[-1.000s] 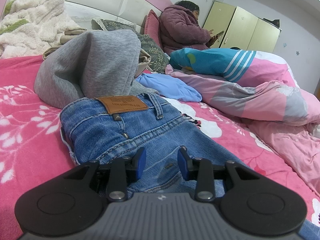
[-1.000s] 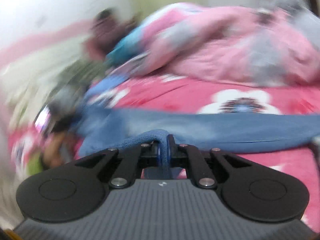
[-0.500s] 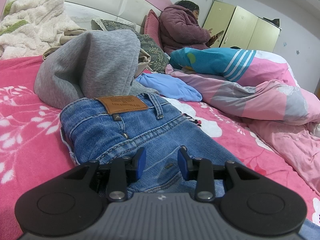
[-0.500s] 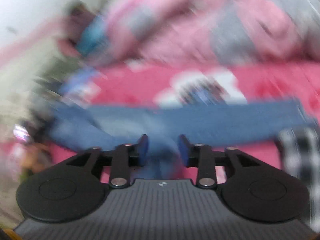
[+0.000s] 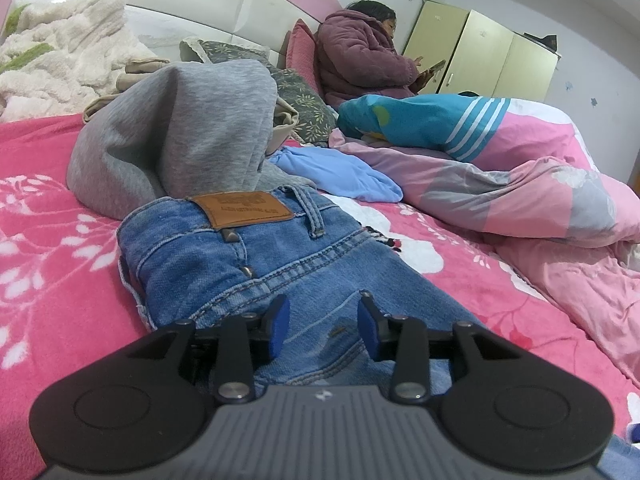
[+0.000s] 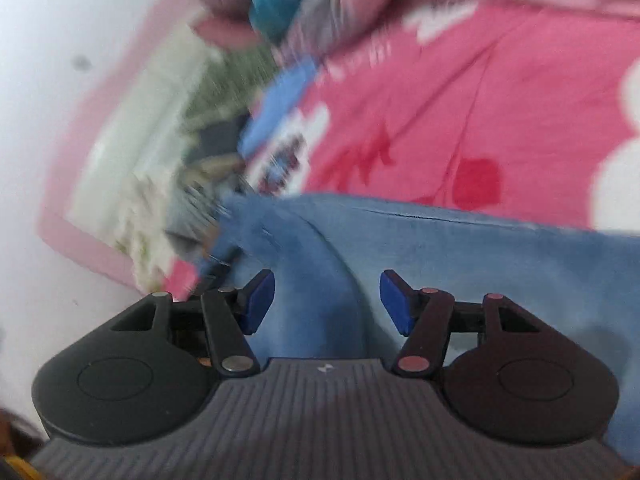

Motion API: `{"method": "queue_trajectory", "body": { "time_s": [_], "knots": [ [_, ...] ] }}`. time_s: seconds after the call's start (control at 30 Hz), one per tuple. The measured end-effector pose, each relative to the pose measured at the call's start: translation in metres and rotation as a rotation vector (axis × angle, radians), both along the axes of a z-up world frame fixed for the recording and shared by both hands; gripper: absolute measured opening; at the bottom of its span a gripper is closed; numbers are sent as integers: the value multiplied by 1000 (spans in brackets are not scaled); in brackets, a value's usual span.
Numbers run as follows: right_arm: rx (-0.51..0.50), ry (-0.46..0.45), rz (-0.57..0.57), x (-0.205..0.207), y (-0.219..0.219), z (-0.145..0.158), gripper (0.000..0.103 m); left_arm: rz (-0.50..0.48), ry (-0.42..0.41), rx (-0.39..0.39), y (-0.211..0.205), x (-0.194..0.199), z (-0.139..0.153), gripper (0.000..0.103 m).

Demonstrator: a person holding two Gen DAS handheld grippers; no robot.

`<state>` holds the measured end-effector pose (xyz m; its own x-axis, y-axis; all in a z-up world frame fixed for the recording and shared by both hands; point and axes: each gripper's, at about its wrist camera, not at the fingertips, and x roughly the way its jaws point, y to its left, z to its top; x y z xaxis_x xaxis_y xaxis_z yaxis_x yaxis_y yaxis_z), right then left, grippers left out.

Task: Fold clothes

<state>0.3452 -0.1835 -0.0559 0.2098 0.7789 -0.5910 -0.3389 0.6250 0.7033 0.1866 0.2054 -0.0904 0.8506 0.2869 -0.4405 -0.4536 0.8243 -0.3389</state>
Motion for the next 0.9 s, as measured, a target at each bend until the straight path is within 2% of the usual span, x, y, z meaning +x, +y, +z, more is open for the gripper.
{"method": "queue_trajectory", "body": {
  "time_s": [0.13, 0.3, 0.37, 0.43, 0.47, 0.63, 0.73, 0.83, 0.9],
  "knots": [
    [-99, -6, 102, 22, 44, -19, 50, 0, 0, 1, -1, 0, 0, 39],
    [-145, -8, 206, 23, 77, -31, 33, -1, 0, 1, -1, 0, 0, 40],
    [-160, -29, 240, 22, 85, -30, 12, -2, 0, 2, -1, 0, 0, 40],
    [-193, -67, 261, 17, 93, -25, 5, -3, 0, 2, -1, 0, 0, 41],
    [-221, -113, 271, 11, 98, -18, 2, -4, 0, 2, -1, 0, 0, 41],
    [-395, -403, 271, -14, 117, 29, 1, -10, -7, -6, 0, -1, 1, 42],
    [-504, -546, 275, -21, 130, 49, 1, -19, -14, -10, 0, -1, 1, 45],
    [-655, -698, 314, -28, 150, 48, 1, -24, -13, -5, -1, 0, 1, 47],
    [-726, -746, 333, -26, 159, 34, 1, -24, -11, -5, 0, 0, 1, 46]
  ]
}}
